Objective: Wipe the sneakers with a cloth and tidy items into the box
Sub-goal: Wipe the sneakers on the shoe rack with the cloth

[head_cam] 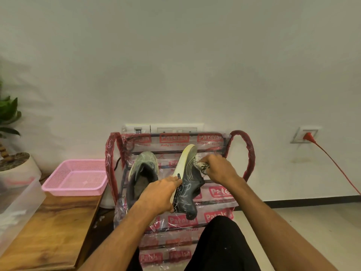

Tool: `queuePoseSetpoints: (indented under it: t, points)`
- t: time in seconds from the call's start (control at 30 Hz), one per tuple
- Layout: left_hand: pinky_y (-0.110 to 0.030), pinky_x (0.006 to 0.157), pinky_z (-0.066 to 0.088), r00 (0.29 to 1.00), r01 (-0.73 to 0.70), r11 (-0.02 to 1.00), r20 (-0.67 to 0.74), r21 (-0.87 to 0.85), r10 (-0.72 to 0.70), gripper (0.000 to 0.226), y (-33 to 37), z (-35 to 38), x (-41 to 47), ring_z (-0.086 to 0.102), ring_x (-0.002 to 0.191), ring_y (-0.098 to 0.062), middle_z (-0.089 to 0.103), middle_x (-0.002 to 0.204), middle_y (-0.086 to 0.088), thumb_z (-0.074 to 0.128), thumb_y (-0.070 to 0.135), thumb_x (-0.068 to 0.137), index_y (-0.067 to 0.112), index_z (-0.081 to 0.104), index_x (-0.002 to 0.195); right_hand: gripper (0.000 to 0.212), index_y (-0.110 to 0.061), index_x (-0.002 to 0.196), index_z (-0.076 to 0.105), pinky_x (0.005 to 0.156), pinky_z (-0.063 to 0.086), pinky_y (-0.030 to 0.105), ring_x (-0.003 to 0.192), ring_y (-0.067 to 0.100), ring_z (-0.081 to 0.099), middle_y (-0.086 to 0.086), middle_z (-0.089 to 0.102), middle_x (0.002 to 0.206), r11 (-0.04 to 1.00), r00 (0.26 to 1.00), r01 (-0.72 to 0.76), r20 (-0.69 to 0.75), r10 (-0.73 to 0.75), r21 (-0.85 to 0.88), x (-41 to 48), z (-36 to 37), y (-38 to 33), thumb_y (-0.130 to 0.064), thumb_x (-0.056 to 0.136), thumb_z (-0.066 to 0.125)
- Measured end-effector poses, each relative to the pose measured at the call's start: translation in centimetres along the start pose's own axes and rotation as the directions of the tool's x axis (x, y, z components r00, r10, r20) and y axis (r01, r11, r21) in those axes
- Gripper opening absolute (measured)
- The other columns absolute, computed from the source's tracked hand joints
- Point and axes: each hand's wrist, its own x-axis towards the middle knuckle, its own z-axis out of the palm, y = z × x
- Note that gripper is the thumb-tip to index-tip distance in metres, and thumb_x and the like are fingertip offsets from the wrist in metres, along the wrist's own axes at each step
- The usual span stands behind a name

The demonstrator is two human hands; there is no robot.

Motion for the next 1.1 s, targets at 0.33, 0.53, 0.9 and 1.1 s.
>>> queuePoseSetpoints:
  t: [0.33, 0.53, 0.9, 1.1]
  points:
    - [-0.038, 0.101, 0.045, 1.0, -0.003, 1.0, -0.019, 0.012, 0.003, 0.083, -0.2, -0.1, 0.2, 0.046, 0.13, -0.019, 0.042, 0.146, 0.003, 0.079, 0.024, 0.073, 0.022, 0.037, 0.145, 0.021, -0.009, 0.11, 0.065, 0.082, 0.055, 0.039, 0.097, 0.025, 0.065, 0.009, 0.068, 0.107, 0.992, 1.0, 0.03, 0.007, -0.029, -0.123, -2.1, 4.6, -3.8, -0.012, 0.089, 0.064]
    - [-0.04, 0.099, 0.046, 1.0, -0.004, 0.999, 0.005, 0.048, 0.004, 0.079, 0.0, -0.2, 0.4, 0.048, 0.127, -0.021, 0.042, 0.145, 0.0, 0.078, 0.027, 0.075, 0.02, 0.038, 0.142, 0.025, -0.003, 0.115, 0.059, 0.088, 0.051, 0.036, 0.107, 0.027, 0.06, 0.012, 0.064, 0.114, 0.965, 0.999, -0.002, -0.042, -0.009, -0.264, -0.1, 3.7, -3.9, -0.002, 0.09, 0.062]
    - [-0.04, 0.098, 0.047, 1.0, 0.009, 1.0, 0.006, 0.027, -0.009, 0.083, 0.3, -0.5, 0.1, 0.049, 0.127, -0.022, 0.043, 0.146, 0.0, 0.08, 0.027, 0.073, 0.021, 0.037, 0.144, 0.02, -0.007, 0.094, 0.076, 0.074, 0.057, 0.039, 0.078, 0.022, 0.066, 0.005, 0.074, 0.091, 0.98, 0.981, -0.025, 0.196, -0.014, 0.196, 1.5, 0.0, 0.2, 0.001, 0.085, 0.06]
    - [-0.04, 0.102, 0.044, 1.0, -0.003, 1.0, 0.011, -0.007, 0.003, 0.078, 0.2, -0.6, 0.1, 0.045, 0.13, -0.023, 0.041, 0.147, -0.002, 0.076, 0.025, 0.078, 0.02, 0.036, 0.144, 0.026, -0.009, 0.107, 0.068, 0.074, 0.051, 0.036, 0.088, 0.027, 0.064, 0.01, 0.069, 0.1, 0.94, 0.953, -0.215, -0.155, 0.261, 0.263, 4.4, 1.2, -0.5, 0.002, 0.091, 0.051]
